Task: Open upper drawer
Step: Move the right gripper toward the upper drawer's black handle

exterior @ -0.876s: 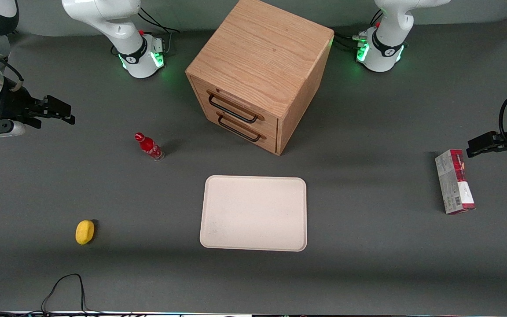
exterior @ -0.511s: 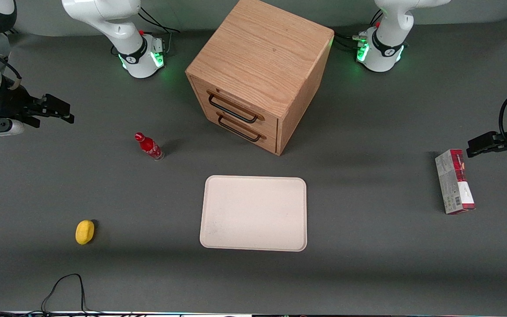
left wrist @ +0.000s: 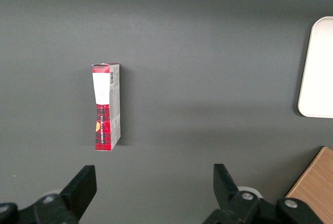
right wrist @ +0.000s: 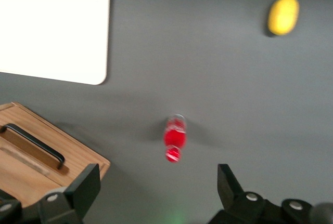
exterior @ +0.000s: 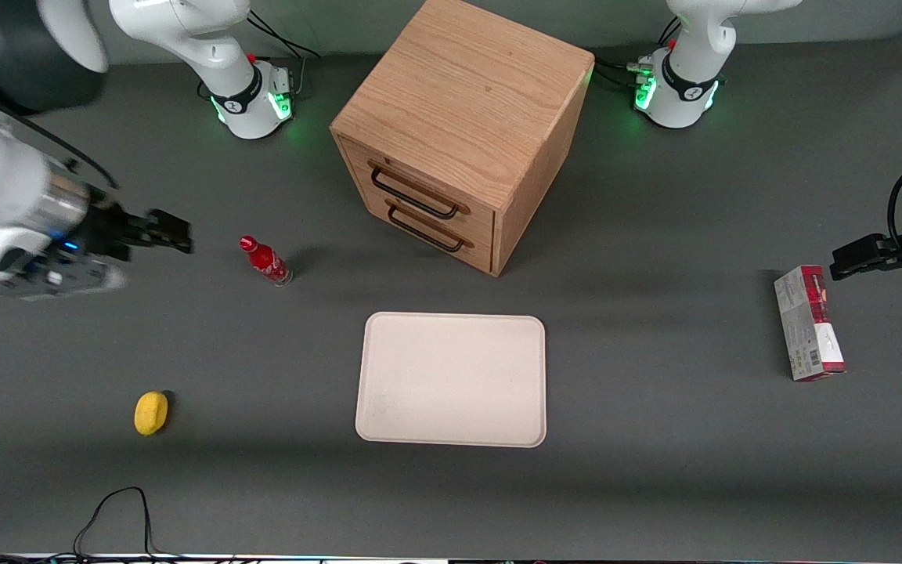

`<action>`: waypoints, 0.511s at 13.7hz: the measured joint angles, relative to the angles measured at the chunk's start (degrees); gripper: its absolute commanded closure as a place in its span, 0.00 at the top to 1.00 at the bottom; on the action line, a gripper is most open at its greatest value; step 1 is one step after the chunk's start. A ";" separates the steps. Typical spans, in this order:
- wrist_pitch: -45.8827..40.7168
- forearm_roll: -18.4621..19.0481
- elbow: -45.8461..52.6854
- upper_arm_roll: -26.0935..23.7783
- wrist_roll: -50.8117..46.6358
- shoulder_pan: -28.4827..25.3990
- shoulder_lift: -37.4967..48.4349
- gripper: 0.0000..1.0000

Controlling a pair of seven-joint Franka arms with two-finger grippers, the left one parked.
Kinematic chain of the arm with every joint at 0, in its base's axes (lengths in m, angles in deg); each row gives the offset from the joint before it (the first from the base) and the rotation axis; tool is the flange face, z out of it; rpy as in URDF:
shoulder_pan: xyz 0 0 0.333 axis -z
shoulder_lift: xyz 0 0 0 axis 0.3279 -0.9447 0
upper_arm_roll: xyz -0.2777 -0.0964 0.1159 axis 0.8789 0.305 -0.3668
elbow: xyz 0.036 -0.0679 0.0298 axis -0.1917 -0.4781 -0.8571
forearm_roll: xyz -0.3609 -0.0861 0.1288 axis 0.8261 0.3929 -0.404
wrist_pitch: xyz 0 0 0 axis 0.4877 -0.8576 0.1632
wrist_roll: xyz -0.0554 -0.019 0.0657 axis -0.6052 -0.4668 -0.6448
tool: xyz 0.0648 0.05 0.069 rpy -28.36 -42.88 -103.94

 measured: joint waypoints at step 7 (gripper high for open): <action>-1.29 -0.48 6.86 -3.42 -2.22 -7.16 -8.77 1.00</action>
